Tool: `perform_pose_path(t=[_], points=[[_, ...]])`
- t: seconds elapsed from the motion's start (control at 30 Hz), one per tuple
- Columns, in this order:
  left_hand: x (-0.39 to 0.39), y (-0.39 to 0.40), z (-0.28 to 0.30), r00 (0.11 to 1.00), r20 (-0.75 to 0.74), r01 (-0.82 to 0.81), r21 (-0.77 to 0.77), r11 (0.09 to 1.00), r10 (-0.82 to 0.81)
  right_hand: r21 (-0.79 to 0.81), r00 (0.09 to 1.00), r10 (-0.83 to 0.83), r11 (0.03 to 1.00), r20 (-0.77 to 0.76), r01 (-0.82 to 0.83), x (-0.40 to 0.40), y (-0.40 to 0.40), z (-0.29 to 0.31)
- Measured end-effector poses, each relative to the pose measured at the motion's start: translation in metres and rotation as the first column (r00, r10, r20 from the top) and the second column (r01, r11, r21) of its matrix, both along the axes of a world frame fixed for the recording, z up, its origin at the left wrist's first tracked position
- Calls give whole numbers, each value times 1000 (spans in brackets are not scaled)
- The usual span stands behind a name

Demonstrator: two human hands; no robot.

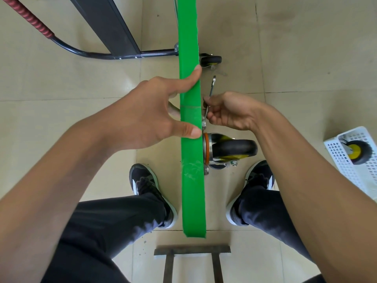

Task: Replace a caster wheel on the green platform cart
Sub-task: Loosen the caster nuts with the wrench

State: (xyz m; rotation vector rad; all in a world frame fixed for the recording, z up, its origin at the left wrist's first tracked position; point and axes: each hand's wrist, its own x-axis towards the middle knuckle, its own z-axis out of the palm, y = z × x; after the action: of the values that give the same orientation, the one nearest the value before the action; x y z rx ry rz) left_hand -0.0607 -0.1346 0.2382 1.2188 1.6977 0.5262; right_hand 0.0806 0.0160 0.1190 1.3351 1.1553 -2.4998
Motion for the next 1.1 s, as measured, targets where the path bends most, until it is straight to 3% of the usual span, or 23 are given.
perform_pose_path(t=[0.2, 0.33, 0.4, 0.5, 0.57, 0.67, 0.87, 1.1], points=[[1, 0, 1, 1000, 5, 0, -10, 1000, 0, 176, 998, -60, 983, 12, 57, 2, -13, 1], [1, 1, 1, 1000, -11, 5, -11, 1000, -5, 299, 1000, -16, 954, -27, 23, 3, -16, 18], [1, 1, 1, 1000, -29, 4, -8, 1000, -5, 477, 998, 66, 877, -12, -53, 2, -20, 33], [0, 1, 0, 999, -48, 7, 5, 1000, -7, 722, 987, 150, 676, 64, -149, 5, -35, 51], [1, 0, 0, 999, -46, 10, 7, 1000, -9, 785, 991, 109, 606, 77, -128, 9, -43, 53], [0, 0, 0, 999, -33, 8, 7, 1000, -8, 811, 995, 70, 576, 71, -99, 13, -46, 50], [0, 0, 1, 999, -38, 6, 0, 1000, -6, 744, 992, -119, 658, -48, 115, 10, -28, 55], [1, 0, 1, 1000, -26, 6, 1, 1000, -6, 441, 992, -90, 897, 91, 41, -3, -2, 27]])
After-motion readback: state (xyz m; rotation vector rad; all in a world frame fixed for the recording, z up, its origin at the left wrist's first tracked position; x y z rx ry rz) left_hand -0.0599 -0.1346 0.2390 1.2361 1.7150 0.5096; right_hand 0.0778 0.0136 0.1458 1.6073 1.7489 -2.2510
